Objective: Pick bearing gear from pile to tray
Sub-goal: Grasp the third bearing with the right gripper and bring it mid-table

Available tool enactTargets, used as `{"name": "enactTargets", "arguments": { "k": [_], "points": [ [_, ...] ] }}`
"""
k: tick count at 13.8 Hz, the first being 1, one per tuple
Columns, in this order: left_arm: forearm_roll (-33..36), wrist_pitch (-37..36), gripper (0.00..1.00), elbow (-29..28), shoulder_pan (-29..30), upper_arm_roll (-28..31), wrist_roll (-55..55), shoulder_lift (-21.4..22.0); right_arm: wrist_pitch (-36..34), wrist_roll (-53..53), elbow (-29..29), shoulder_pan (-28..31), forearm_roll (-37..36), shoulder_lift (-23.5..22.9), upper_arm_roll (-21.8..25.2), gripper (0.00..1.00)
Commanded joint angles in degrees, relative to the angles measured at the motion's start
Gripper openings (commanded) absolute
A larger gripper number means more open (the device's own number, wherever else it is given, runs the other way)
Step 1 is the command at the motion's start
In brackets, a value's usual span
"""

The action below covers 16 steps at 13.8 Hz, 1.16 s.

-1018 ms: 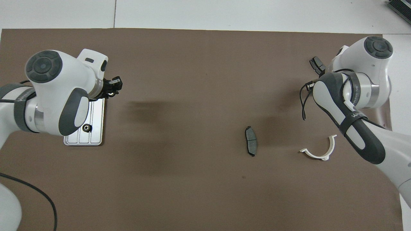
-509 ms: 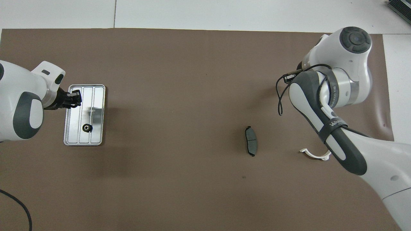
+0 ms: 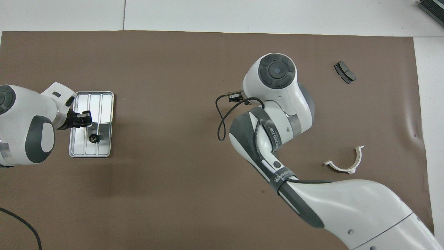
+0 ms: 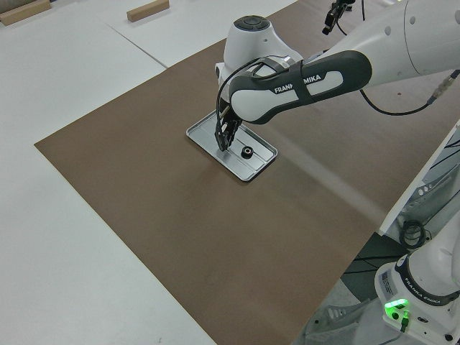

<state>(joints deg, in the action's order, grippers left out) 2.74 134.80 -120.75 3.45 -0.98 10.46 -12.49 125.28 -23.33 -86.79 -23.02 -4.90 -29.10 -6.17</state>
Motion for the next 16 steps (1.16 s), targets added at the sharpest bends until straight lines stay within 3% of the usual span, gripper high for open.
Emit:
{"name": "enactTargets", "arguments": {
  "k": [1, 3, 6, 7, 8, 9, 11, 13, 16],
  "points": [
    [-0.19, 0.83, 1.0, -2.31, 0.77, -0.43, -1.58, 1.95, 5.92, -5.13, 0.48, -5.78, -0.02, -2.44, 0.11, 0.0],
    [-0.1, -1.62, 1.0, 0.5, 0.07, -0.52, -1.41, 2.65, 9.88, -9.17, 0.48, -8.96, -0.28, -4.29, 0.11, 0.0],
    [-0.1, -8.3, 1.0, 7.87, -1.25, -1.74, -0.8, 3.09, 10.25, -9.89, 0.48, -11.6, 0.24, -5.7, 0.11, 0.0],
    [-0.1, -9.8, 1.0, 9.72, -2.39, -1.84, -0.45, 2.92, 10.25, -10.07, 0.48, -11.96, 0.33, -5.7, 0.11, 0.04],
    [-0.1, -10.16, 1.0, 10.7, -4.4, -1.84, 1.04, 2.74, 10.07, -10.33, 0.48, -12.22, 0.33, -5.62, 0.11, 0.37],
    [-0.1, -9.56, 1.0, 10.71, -6.25, -1.75, 4.27, 2.65, 9.98, -11.29, 0.48, -12.4, 0.25, -5.62, 0.11, 0.52],
    [-0.1, -9.2, 1.0, 10.53, -9.15, -1.75, 7.2, 2.56, 9.46, -11.56, 0.48, -12.31, 0.07, -5.62, 0.11, 0.68],
    [-0.1, -7.54, 1.0, 10.36, -11.79, -1.84, 11.65, 2.3, 6.66, -11.39, 2.14, -11.27, 0.24, -5.27, 0.37, 0.72],
    [-0.1, -3.85, 1.0, 10.36, -18.29, -1.75, 21.59, 0.02, -7.99, -8.33, 8.65, -5.74, 0.33, -2.03, -0.85, 0.72]
  ]
}}
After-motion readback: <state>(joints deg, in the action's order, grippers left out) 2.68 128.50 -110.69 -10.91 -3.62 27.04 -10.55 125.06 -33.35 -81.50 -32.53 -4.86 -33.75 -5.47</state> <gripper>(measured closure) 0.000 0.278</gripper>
